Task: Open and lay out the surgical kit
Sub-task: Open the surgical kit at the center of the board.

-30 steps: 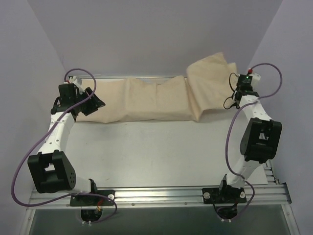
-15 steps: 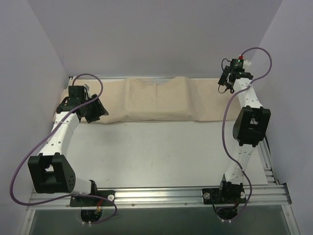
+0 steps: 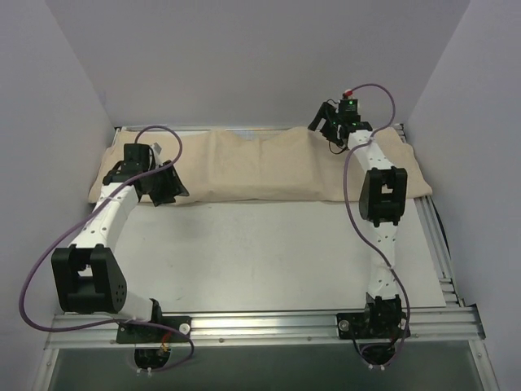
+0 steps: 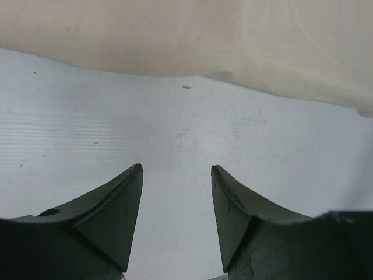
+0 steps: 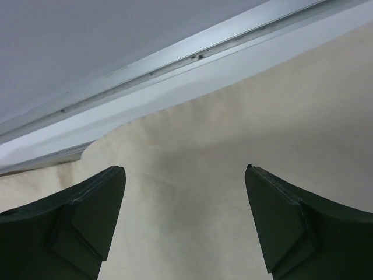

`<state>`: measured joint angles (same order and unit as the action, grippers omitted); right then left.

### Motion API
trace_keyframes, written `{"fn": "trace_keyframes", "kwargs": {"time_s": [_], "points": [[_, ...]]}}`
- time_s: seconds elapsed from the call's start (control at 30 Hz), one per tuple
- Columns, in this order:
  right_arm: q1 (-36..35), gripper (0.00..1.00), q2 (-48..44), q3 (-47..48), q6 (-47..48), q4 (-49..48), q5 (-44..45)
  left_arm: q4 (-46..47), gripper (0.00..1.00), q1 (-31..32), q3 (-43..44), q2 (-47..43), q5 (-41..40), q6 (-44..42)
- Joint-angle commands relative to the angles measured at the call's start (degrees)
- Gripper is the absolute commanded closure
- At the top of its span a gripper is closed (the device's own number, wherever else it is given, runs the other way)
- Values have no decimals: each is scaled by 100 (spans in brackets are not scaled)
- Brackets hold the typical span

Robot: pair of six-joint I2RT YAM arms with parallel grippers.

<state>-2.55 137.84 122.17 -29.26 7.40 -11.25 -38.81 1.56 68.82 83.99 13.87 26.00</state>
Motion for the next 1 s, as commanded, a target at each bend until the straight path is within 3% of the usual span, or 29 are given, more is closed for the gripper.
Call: {"fn": "trace_keyframes", "kwargs": {"time_s": [0.0,0.1,0.33,0.47,0.63,0.7,0.97], "points": [[-132,16,234,623,-335,-309,-597,339,41,20,-44,74,239,-104],[-115,21,401,738,-545,-379,-380,339,41,28,0,127,257,-77],[-132,20,586,870,-1011,-195,147,295,41,20,158,285,257,-113],[-132,15,445,580,-986,-625,219,391,41,20,202,434,353,-95],[-141,14,980,1729,-784,524,1106,409,42,28,273,531,406,-104],[-132,15,955,1609,-565,465,1545,418,42,28,281,514,397,-121],[-193,33,1262,1792,349,394,1863,497,42,20,176,514,459,-104]]}}
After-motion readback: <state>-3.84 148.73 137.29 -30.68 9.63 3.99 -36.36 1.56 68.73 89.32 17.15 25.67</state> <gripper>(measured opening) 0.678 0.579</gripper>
